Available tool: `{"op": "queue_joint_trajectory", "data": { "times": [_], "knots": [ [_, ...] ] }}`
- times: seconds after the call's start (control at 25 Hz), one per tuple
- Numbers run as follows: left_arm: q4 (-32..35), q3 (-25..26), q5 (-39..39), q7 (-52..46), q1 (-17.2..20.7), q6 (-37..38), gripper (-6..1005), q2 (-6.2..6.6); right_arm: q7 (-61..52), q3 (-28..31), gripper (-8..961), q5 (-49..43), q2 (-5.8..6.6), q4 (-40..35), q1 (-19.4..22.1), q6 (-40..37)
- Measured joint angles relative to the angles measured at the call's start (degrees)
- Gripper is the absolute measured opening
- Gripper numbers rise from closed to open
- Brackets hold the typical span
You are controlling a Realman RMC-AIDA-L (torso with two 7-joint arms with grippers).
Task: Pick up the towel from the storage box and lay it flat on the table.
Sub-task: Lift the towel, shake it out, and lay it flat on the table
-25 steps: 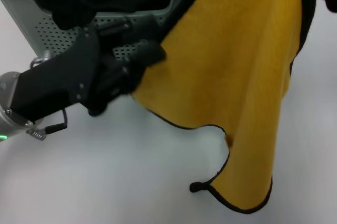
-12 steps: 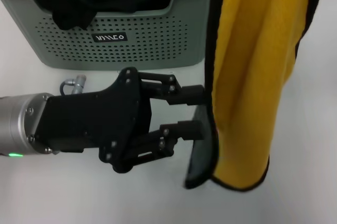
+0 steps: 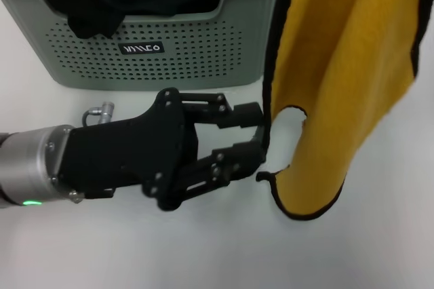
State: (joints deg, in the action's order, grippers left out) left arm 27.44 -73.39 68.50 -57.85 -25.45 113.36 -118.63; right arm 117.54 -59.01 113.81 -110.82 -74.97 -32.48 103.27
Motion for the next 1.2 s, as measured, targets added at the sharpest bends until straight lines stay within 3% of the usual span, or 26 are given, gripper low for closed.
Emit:
{"op": "queue_joint_trajectory", "data": {
  "times": [0.28,1.2],
  "knots": [
    [-2.84,3.08,-1.55,2.33,-0.12,-3.01,327,-1.0,0.06,0.18,16,0.38,-0.05,-0.14,0.05,0.13],
    [-8.5,3.41,-1.27,7.41,1.02,-4.87,324,-0.98,0.46,2.03,19,3.28,-0.01,-0.8,0.15,-0.07]
  ]
}}
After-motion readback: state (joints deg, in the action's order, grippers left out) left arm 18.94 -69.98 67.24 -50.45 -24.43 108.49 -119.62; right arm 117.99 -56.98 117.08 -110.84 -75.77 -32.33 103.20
